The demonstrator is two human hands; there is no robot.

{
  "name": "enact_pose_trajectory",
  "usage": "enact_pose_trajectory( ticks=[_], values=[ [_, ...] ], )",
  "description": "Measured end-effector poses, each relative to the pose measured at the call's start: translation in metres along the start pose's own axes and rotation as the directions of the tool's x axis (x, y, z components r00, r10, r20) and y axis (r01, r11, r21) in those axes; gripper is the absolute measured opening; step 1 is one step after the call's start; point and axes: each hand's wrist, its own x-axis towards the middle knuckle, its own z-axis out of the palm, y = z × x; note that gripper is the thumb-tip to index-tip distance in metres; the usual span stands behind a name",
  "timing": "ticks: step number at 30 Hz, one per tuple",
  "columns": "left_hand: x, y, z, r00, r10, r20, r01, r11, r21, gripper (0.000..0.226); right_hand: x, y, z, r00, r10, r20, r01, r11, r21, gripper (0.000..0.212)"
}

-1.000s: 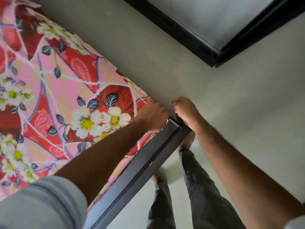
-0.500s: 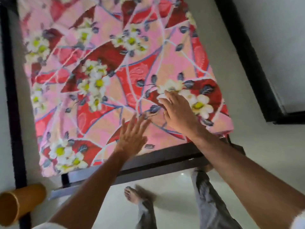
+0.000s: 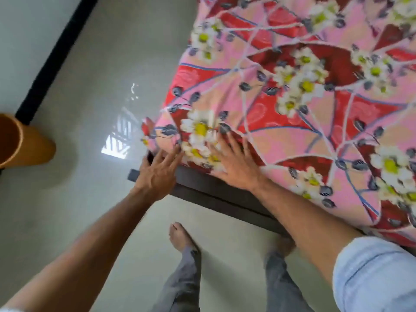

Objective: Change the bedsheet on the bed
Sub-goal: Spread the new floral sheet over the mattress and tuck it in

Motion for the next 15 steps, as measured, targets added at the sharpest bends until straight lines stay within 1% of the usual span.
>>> enact_pose_trajectory(
  ticks=[2, 3, 4, 5, 6, 7, 8, 9, 10, 11, 13, 14, 15],
  values=[
    [-0.005, -0.038, -0.003, 1.0, -0.028, 0.004, 0.028, 1.0, 0.005, 0.078, 0.036, -0.039, -0.014, 0.969, -0.242, 0.06, 0.243, 0.97, -0.027, 0.082],
    [-0.006, -0.053, -0.007, 0.999, -0.047, 0.005, 0.047, 0.999, -0.027, 0.077, 0.053, -0.053, -0.021, 0.943, -0.323, 0.074, 0.324, 0.946, 0.003, 0.075],
    [-0.007, -0.066, -0.012, 0.998, -0.061, -0.002, 0.061, 0.995, -0.074, 0.077, 0.068, -0.063, -0.031, 0.929, -0.368, 0.036, 0.366, 0.928, 0.065, 0.066],
    [-0.008, -0.075, -0.014, 0.997, -0.072, -0.009, 0.07, 0.989, -0.131, 0.077, 0.079, -0.069, -0.04, 0.932, -0.358, -0.056, 0.362, 0.917, 0.165, 0.057],
    [-0.009, -0.085, -0.016, 0.997, -0.08, -0.021, 0.075, 0.979, -0.191, 0.076, 0.091, -0.074, -0.048, 0.945, -0.287, -0.159, 0.321, 0.908, 0.269, 0.05],
    [-0.009, -0.093, -0.018, 0.996, -0.083, -0.021, 0.076, 0.969, -0.233, 0.073, 0.103, -0.075, -0.055, 0.958, -0.176, -0.226, 0.248, 0.905, 0.346, 0.048],
    [-0.008, -0.101, -0.022, 0.998, -0.069, -0.009, 0.065, 0.965, -0.255, 0.071, 0.116, -0.071, -0.058, 0.967, -0.049, -0.248, 0.144, 0.914, 0.38, 0.048],
    [-0.006, -0.108, -0.026, 0.999, -0.049, 0.002, 0.048, 0.962, -0.267, 0.069, 0.127, -0.065, -0.06, 0.964, 0.081, -0.254, 0.02, 0.928, 0.373, 0.051],
    [-0.005, -0.113, -0.029, 1.0, -0.027, 0.006, 0.027, 0.961, -0.275, 0.067, 0.136, -0.057, -0.059, 0.946, 0.213, -0.244, -0.117, 0.927, 0.356, 0.056],
    [-0.002, -0.122, -0.033, 1.0, 0.0, 0.002, 0.001, 0.959, -0.285, 0.066, 0.147, -0.049, -0.057, 0.917, 0.342, -0.207, -0.256, 0.9, 0.353, 0.062],
    [0.006, -0.142, -0.041, 0.999, 0.044, -0.018, -0.048, 0.952, -0.302, 0.063, 0.169, -0.039, -0.054, 0.839, 0.54, -0.07, -0.48, 0.793, 0.375, 0.075],
    [0.012, -0.153, -0.047, 0.997, 0.067, -0.027, -0.073, 0.952, -0.298, 0.062, 0.181, -0.038, -0.054, 0.811, 0.586, -0.009, -0.541, 0.755, 0.369, 0.08],
    [0.019, -0.163, -0.052, 0.996, 0.085, -0.033, -0.09, 0.952, -0.292, 0.061, 0.191, -0.04, -0.054, 0.812, 0.583, 0.02, -0.554, 0.759, 0.342, 0.083]
  ],
)
